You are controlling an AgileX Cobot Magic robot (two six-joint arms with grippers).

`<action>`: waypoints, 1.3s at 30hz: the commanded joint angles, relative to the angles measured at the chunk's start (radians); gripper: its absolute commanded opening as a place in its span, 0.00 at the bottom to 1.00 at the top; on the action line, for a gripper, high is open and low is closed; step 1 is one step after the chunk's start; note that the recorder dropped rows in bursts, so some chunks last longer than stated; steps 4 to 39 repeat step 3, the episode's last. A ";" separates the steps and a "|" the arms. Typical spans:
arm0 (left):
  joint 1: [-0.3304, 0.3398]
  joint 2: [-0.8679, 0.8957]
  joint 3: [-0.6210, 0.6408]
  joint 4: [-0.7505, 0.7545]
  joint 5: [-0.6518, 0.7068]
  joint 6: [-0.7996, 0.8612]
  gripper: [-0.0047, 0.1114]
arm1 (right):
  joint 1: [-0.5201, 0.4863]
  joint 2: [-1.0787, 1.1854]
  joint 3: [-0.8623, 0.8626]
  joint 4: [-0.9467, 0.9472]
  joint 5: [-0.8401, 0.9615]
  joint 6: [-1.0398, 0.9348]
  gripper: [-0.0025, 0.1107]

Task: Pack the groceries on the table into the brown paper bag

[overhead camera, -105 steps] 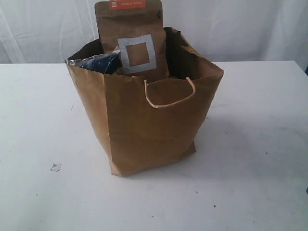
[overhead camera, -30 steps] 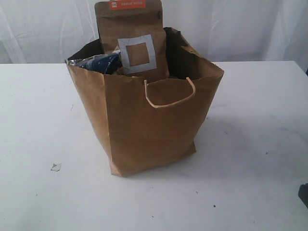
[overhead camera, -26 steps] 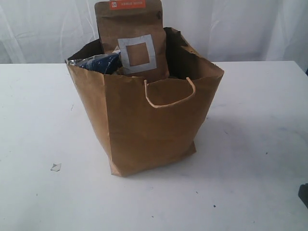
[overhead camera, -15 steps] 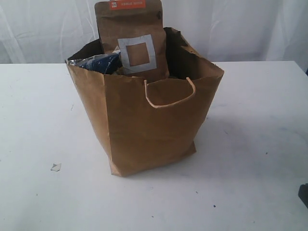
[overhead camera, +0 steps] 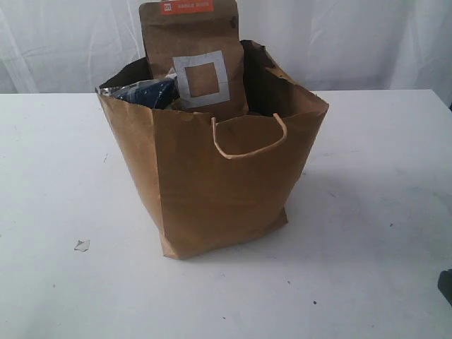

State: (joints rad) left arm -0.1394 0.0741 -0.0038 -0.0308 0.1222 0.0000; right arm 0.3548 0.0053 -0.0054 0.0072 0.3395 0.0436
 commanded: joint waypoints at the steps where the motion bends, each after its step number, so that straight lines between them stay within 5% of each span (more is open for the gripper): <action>1: 0.002 -0.005 0.004 -0.009 0.006 0.000 0.04 | -0.007 -0.005 0.005 0.002 -0.005 -0.004 0.02; 39: 0.002 -0.005 0.004 -0.009 0.006 0.000 0.04 | -0.007 -0.005 0.005 0.002 -0.005 -0.004 0.02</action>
